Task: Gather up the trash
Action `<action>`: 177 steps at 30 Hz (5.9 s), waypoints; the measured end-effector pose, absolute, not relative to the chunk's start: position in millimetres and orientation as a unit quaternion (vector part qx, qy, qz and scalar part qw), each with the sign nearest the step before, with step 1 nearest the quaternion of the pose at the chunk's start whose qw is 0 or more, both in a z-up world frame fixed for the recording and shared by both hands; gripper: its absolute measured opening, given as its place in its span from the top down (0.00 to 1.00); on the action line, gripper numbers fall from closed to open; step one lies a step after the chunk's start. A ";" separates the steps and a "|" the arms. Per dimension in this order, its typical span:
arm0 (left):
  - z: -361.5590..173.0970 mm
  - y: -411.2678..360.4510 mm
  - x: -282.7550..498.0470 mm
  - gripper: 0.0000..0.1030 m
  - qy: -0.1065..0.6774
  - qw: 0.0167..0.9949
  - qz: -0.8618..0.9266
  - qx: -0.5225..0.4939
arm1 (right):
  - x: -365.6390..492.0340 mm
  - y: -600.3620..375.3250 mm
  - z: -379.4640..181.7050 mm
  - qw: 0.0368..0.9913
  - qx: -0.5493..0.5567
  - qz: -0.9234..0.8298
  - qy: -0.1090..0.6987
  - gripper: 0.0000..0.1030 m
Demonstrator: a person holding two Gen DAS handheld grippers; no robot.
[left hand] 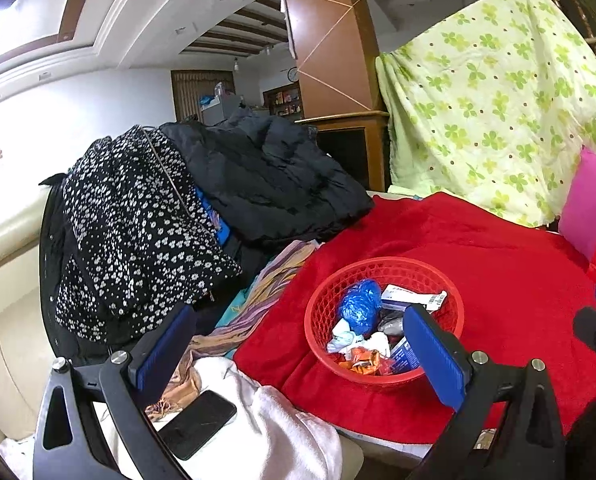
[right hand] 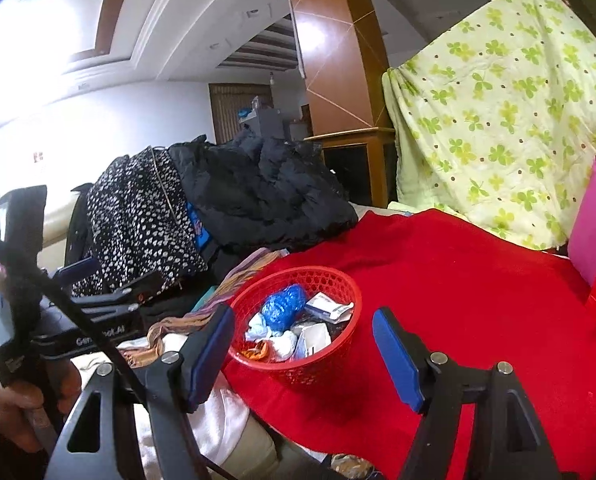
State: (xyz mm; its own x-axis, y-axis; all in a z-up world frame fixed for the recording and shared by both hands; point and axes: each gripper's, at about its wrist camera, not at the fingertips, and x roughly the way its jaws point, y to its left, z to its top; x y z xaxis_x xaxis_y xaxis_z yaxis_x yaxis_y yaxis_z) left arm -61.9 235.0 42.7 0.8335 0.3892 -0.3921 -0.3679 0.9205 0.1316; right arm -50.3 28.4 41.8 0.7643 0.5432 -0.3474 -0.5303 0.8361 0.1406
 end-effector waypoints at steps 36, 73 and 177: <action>30.5 248.3 -70.0 0.00 0.231 0.950 0.207 0.032 | -54.1 40.1 38.0 0.939 0.014 0.277 0.203 0.28; 17.1 239.2 -64.9 0.00 0.252 0.949 0.183 0.048 | -50.9 40.1 37.9 0.951 0.008 0.232 0.202 0.28; -2.8 271.7 -71.3 0.00 0.274 0.940 0.201 0.033 | -44.9 79.9 30.3 0.945 -0.025 0.235 0.225 0.28</action>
